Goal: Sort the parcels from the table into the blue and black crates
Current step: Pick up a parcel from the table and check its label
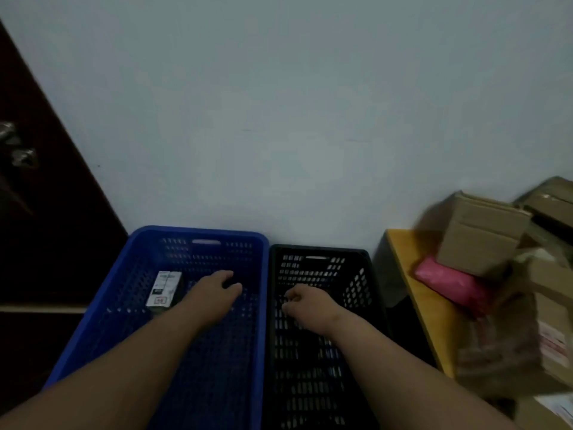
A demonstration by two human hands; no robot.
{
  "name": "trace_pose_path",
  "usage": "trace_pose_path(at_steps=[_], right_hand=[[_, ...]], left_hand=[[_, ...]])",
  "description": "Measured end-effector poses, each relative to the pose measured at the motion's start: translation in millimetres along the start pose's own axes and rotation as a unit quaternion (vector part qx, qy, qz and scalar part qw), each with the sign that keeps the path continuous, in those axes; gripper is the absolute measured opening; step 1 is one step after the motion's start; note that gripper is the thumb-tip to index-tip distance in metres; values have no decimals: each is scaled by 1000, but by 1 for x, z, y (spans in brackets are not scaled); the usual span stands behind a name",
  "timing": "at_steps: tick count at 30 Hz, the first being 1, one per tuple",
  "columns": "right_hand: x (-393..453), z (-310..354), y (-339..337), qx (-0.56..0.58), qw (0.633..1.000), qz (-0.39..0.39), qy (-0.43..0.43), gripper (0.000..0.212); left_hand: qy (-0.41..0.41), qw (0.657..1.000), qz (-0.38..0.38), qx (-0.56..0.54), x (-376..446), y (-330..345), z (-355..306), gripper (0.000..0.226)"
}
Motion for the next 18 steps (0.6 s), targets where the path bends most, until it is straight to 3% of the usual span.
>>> trace_pose_path(at_steps=[5,11,15,18], right_hand=[[-68,-67,-32,-29,999,-39,21,42],[-124,-147,-77,-45,995,-80,31,42],[-160,-197,-127,-73,987,-144,2,37],[-189,-233,-176,-70,969,-236,-24,25]], left_hand=[[28,998,45,39,-50,50,-55,54],[37,998,38,35,-85,116,-105,50],[29,999,33,11,-94,180,-145,47],[37,998,49,-15,-91,242,-183,47]])
Point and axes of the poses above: each hand's wrist, its own x-axis towards the middle knuckle, its own y-axis out of the palm, z = x × y, the point moved 6 cm from there along x, towards the middle knuckle, and after that the axes turned 7 degrees about y, right-handed, at the moved point
